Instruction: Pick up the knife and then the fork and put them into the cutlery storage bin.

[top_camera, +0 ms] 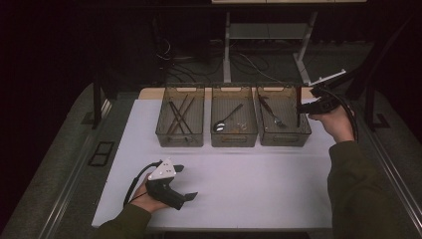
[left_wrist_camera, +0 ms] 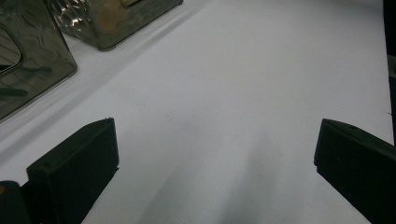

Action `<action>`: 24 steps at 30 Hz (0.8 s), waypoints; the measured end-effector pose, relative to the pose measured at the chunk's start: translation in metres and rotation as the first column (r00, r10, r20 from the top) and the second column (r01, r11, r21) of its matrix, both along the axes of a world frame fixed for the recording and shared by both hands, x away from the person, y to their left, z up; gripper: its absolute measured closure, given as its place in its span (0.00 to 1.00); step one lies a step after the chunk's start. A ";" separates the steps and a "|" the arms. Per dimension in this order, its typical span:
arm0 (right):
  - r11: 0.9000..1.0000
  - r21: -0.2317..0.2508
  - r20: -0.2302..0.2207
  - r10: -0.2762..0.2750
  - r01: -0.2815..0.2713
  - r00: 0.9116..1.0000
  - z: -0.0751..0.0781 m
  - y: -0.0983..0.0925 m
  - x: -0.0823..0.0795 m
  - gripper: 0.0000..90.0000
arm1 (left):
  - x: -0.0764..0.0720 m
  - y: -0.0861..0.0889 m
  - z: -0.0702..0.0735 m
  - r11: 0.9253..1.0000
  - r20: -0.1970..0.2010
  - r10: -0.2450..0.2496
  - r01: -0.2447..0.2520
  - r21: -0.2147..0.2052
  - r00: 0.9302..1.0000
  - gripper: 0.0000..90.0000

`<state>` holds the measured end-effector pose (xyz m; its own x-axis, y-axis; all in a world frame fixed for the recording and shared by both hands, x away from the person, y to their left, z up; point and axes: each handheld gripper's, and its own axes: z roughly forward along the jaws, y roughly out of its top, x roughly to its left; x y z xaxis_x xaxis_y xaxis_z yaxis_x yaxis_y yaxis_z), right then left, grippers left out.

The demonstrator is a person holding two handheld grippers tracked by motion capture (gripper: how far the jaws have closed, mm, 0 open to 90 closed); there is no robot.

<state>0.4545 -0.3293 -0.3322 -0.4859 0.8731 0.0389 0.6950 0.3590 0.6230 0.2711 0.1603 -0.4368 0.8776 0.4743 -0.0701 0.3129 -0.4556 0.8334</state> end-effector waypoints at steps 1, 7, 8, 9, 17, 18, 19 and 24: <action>1.000 -0.001 0.001 0.001 -0.001 1.000 0.000 0.000 0.000 0.86 | 0.000 0.000 0.000 1.000 0.000 0.000 0.000 0.000 1.000 0.00; 1.000 -0.011 0.016 0.000 0.000 1.000 -0.005 0.009 0.005 0.85 | 0.000 -0.001 0.000 1.000 0.001 0.000 0.000 0.001 1.000 0.00; 1.000 -0.014 0.018 -0.005 0.005 1.000 -0.007 0.012 0.007 0.85 | 0.000 0.000 0.000 1.000 -0.001 0.000 0.000 0.003 1.000 0.00; 1.000 -0.016 0.023 -0.009 0.009 1.000 -0.010 0.015 0.010 0.85 | 0.000 0.000 0.000 1.000 0.000 0.000 0.000 0.001 1.000 0.00; 0.998 -0.034 0.021 -0.056 0.057 0.998 -0.033 0.030 0.024 0.66 | -0.001 0.001 0.000 1.000 -0.001 -0.003 0.003 -0.006 1.000 0.00; 0.998 -0.025 0.023 -0.055 0.056 0.998 -0.034 0.030 0.024 0.65 | -0.001 0.001 0.000 1.000 -0.002 -0.002 0.002 -0.008 1.000 0.00; 0.999 -0.005 0.023 -0.051 0.051 0.998 -0.035 0.031 0.024 0.62 | 0.000 0.001 0.000 1.000 -0.002 -0.001 0.001 -0.009 1.000 0.00; 0.998 0.042 0.040 -0.051 0.049 0.998 -0.035 0.030 0.020 0.54 | 0.000 0.001 0.001 1.000 0.000 -0.002 0.002 -0.007 1.000 0.00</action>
